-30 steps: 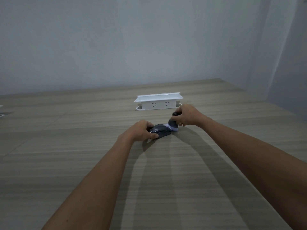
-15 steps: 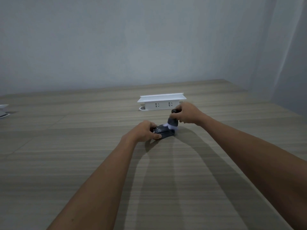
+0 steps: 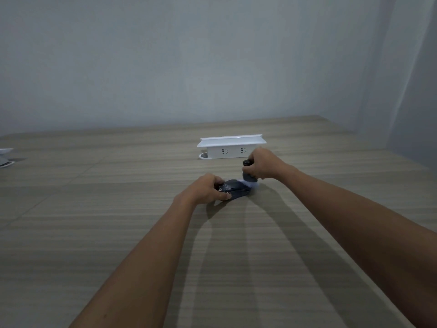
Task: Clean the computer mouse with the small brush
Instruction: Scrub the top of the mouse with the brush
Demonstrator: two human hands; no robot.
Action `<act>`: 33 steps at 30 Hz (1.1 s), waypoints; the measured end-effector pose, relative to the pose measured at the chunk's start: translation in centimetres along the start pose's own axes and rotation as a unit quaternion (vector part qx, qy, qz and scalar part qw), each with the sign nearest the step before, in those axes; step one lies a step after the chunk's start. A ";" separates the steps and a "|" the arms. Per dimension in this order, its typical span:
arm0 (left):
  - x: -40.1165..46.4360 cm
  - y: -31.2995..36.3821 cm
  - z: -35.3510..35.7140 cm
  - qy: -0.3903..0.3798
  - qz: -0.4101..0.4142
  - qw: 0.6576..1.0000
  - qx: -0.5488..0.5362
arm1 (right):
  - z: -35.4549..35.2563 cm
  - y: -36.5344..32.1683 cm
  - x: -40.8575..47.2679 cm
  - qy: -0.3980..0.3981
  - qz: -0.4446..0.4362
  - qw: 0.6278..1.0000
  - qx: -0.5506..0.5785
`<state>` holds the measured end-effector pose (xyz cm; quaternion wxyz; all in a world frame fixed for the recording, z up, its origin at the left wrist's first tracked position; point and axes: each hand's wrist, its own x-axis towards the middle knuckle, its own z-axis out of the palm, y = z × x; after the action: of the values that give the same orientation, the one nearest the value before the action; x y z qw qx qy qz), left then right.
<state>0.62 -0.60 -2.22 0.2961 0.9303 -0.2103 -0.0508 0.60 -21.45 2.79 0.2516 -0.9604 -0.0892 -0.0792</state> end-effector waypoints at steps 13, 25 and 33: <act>0.0 0.1 0.0 -0.002 -0.012 1.000 -0.010 | -0.2 -0.7 -0.6 0.015 0.021 0.999 0.024; -0.2 0.3 -0.1 -0.006 -0.009 1.000 -0.007 | -0.2 -2.3 -0.6 -0.010 0.037 0.994 0.102; -0.2 0.1 0.1 0.005 -0.009 1.000 0.001 | 0.6 -1.6 -1.3 0.011 0.056 0.998 -0.024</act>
<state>0.42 -0.62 -2.22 0.2962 0.9326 -0.2006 -0.0484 -0.90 -19.95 2.79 0.2336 -0.9688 -0.0310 -0.0773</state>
